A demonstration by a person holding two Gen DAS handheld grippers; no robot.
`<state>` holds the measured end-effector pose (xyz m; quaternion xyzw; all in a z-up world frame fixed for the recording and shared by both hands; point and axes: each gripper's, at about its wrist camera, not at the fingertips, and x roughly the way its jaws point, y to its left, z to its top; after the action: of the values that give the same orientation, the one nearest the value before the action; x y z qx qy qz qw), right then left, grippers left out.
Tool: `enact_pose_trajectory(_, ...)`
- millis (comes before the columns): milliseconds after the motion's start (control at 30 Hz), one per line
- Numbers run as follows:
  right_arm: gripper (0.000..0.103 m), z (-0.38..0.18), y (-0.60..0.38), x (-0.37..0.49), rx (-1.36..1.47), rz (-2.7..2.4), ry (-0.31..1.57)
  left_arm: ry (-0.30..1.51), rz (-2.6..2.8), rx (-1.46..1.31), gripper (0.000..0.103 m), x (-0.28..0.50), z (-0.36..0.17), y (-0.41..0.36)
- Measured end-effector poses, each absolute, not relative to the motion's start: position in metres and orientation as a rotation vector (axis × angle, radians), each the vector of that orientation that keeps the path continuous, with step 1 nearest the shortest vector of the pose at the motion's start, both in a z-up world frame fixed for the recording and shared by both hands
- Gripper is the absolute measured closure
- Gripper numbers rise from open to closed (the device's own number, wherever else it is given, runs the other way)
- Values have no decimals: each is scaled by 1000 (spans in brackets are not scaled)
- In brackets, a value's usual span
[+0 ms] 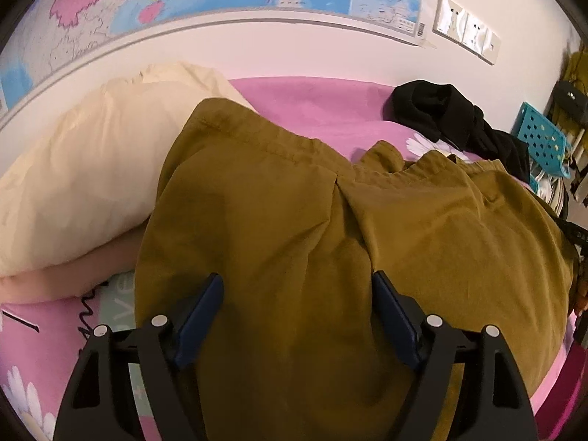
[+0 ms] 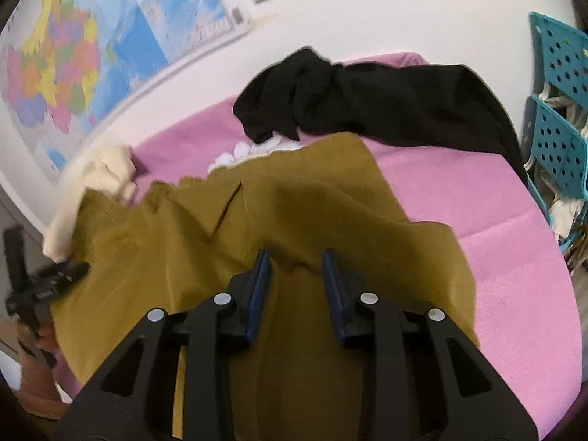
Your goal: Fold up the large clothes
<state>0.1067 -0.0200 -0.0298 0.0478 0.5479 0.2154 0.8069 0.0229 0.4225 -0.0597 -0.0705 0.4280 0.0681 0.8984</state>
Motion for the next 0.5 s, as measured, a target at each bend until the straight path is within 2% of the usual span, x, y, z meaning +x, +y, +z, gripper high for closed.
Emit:
enact_pose_trajectory(133,65,8,-46,84,167,519,1057,884,139,-139,23,23,-59,423)
enact_pose_trajectory(300,51,24,-91,45,168,464,1024,880,135,-141,23,23,-61,423)
enact_pose_trajectory(467,52,-14,-126,21,266,467,1166,874,133,-146,23,22,-61,425)
enact_pose_trajectory(500,66,-21,-128,19,284,475,1182,874,133,-146,23,22,-61,424)
